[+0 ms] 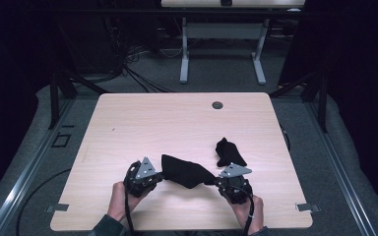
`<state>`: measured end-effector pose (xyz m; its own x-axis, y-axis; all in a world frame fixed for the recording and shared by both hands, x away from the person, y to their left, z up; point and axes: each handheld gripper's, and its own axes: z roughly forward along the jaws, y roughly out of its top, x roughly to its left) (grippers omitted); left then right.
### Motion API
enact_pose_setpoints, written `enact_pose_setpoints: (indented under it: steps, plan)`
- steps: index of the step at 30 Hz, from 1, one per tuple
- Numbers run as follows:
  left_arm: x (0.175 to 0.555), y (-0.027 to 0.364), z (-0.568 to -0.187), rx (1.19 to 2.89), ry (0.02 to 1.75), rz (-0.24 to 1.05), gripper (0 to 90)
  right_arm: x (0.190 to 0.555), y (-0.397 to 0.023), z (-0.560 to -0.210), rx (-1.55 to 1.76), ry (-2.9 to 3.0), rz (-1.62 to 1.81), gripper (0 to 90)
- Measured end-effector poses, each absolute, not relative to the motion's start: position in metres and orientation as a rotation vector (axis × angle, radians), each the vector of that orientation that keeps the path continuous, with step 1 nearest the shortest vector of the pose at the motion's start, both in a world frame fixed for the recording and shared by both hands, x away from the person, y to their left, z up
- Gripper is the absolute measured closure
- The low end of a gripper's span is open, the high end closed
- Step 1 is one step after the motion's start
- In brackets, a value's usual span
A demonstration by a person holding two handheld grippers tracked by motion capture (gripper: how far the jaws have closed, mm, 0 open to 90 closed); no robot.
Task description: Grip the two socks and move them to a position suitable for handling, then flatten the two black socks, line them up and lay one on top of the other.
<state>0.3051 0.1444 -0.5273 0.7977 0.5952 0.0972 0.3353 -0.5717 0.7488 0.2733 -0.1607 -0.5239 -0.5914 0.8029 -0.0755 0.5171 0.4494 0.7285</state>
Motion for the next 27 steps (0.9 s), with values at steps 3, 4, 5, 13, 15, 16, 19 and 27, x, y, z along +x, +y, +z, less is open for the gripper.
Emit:
enact_pose_setpoints:
  steps: [3, 4, 5, 13, 15, 16, 19, 27]
  plan:
    - [0.297, 0.145, -0.508, 2.261, 0.642, 0.44, 86.4, 0.258, -0.154, -0.512, 0.964, 2.206, 0.854, 84.6]
    - [0.294, 0.145, -0.505, 2.278, 0.633, 0.426, 86.4, 0.258, -0.154, -0.512, 0.964, 2.206, 0.854, 84.6]
    - [0.291, 0.143, -0.505, 2.303, 0.631, 0.399, 86.2, 0.253, -0.151, -0.512, 0.917, 2.192, 0.829, 84.2]
    - [0.272, 0.157, -0.541, 2.395, 0.697, 0.126, 51.8, 0.242, -0.162, -0.546, 0.921, 2.596, 0.924, 57.2]
    - [0.275, 0.169, -0.541, 2.333, 0.746, 0.137, 44.8, 0.247, -0.176, -0.544, 1.018, 2.595, 1.012, 55.6]
    - [0.278, 0.175, -0.54, 2.31, 0.77, 0.148, 44.1, 0.251, -0.182, -0.542, 1.064, 2.567, 1.044, 55.9]
    - [0.285, 0.184, -0.536, 2.255, 0.838, 0.182, 38.6, 0.269, -0.192, -0.538, 1.22, 2.538, 1.087, 55.8]
    - [0.29, 0.185, -0.551, 2.256, 0.937, 0.173, 36.4, 0.294, -0.171, -0.563, 1.45, 2.615, 1.04, 54.0]
